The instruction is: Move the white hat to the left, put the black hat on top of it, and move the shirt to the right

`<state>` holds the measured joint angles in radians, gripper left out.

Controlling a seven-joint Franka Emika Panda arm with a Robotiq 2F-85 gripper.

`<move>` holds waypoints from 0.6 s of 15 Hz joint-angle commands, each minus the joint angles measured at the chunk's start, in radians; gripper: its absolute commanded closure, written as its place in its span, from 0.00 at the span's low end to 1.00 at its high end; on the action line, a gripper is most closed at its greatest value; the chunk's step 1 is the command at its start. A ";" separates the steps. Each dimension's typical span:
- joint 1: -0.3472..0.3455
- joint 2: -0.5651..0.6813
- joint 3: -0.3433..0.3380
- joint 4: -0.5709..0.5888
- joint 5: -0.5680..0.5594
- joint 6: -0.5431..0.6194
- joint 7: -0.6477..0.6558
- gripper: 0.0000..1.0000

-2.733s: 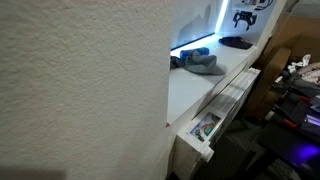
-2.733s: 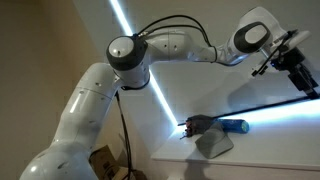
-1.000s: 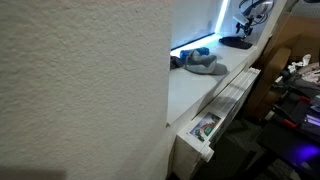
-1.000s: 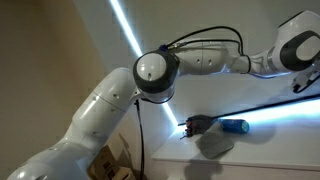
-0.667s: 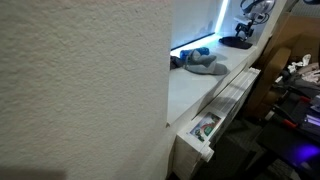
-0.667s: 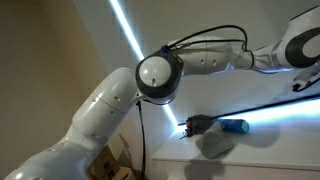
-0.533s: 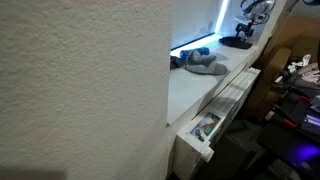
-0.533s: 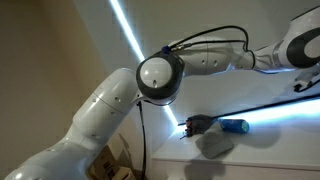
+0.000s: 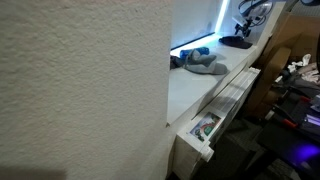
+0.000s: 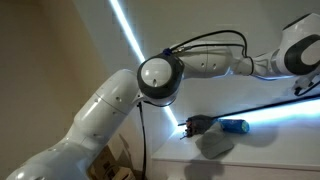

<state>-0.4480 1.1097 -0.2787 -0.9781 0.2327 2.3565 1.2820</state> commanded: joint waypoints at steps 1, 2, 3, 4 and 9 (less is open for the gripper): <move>-0.003 0.000 0.000 0.000 0.000 0.000 -0.001 0.00; -0.039 -0.003 0.044 0.031 0.018 -0.097 -0.071 0.00; -0.069 0.037 0.058 0.123 0.021 -0.218 -0.089 0.00; -0.016 0.001 0.016 0.017 0.004 -0.085 -0.033 0.00; -0.053 0.008 0.040 0.074 0.005 -0.195 -0.065 0.00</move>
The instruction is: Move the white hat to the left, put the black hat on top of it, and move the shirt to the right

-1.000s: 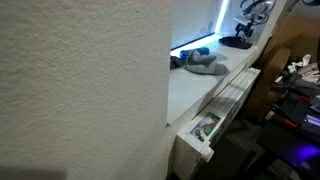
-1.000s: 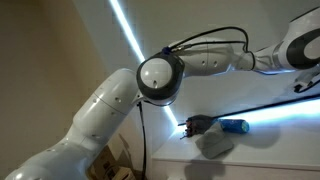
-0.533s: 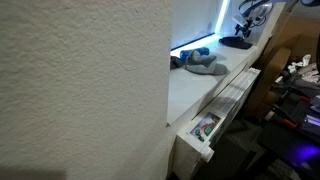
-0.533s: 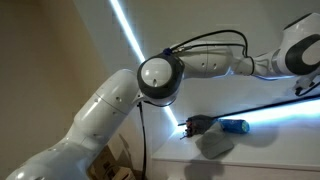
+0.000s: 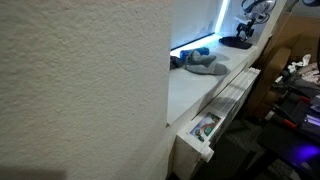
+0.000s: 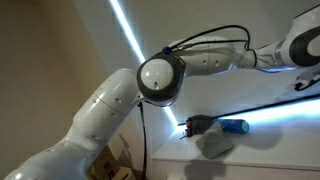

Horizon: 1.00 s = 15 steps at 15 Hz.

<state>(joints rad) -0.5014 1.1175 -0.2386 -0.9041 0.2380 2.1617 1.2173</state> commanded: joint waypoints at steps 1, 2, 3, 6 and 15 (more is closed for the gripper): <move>0.003 -0.002 -0.002 -0.003 -0.002 -0.001 0.006 0.04; 0.007 -0.002 -0.007 -0.006 -0.004 0.009 0.017 0.27; 0.014 -0.002 -0.014 -0.008 -0.011 0.009 0.030 0.29; 0.019 0.000 -0.017 -0.004 -0.014 0.006 0.042 0.46; 0.014 0.001 -0.010 0.001 -0.007 0.001 0.041 0.00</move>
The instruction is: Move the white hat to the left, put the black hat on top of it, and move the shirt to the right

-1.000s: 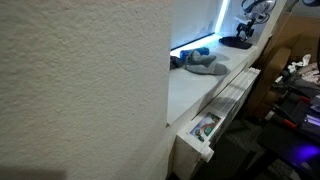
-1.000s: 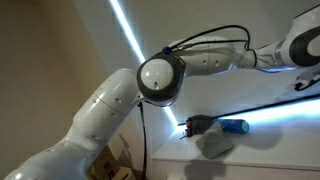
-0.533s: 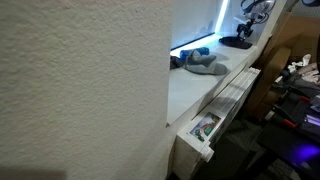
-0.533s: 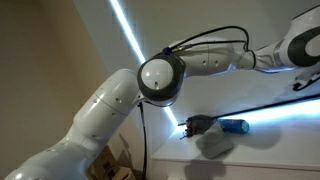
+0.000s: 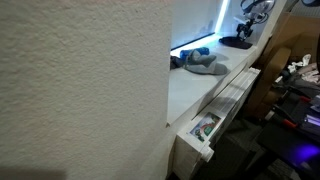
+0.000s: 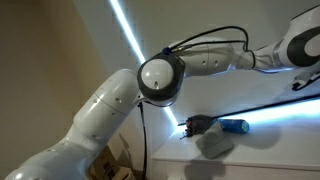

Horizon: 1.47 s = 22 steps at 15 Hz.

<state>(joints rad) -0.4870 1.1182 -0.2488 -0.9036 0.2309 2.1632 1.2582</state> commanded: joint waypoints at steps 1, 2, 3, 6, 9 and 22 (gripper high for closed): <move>0.003 -0.001 -0.003 -0.005 -0.002 0.013 0.002 0.00; 0.010 -0.005 -0.010 -0.016 -0.004 0.033 0.019 0.00; 0.015 -0.010 -0.014 -0.031 -0.003 0.062 0.028 0.00; 0.049 -0.037 -0.031 -0.126 -0.010 0.272 0.038 0.00; 0.039 -0.001 -0.020 -0.082 0.000 0.299 0.022 0.00; 0.055 0.033 -0.086 0.024 -0.034 0.013 0.214 0.00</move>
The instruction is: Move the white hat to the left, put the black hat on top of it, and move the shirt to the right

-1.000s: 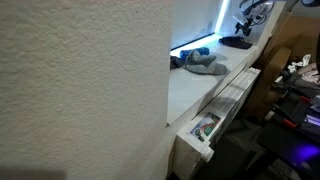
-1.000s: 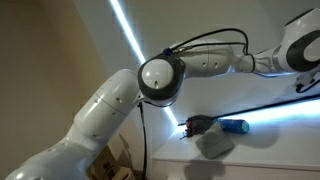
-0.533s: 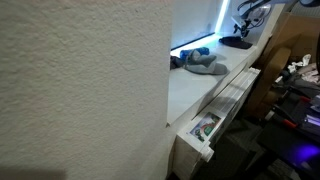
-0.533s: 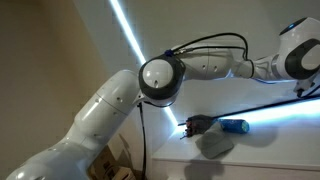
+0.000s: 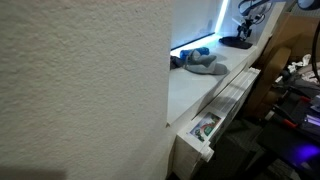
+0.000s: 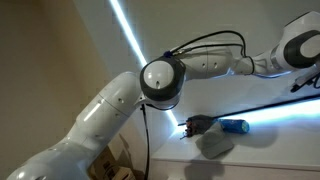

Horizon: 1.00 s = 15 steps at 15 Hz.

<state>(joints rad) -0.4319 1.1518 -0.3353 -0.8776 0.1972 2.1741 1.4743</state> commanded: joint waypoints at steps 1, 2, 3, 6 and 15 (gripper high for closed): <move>0.001 0.010 -0.006 0.022 -0.001 -0.021 0.015 0.00; 0.002 0.018 -0.009 0.033 -0.001 -0.026 0.023 0.00; 0.002 0.022 -0.010 0.038 -0.001 -0.027 0.026 0.00; -0.013 0.028 0.035 0.059 -0.006 -0.076 -0.150 0.00; 0.039 0.038 0.055 0.053 -0.023 -0.136 -0.358 0.00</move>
<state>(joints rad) -0.3921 1.1899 -0.2807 -0.8245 0.1743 2.0376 1.1160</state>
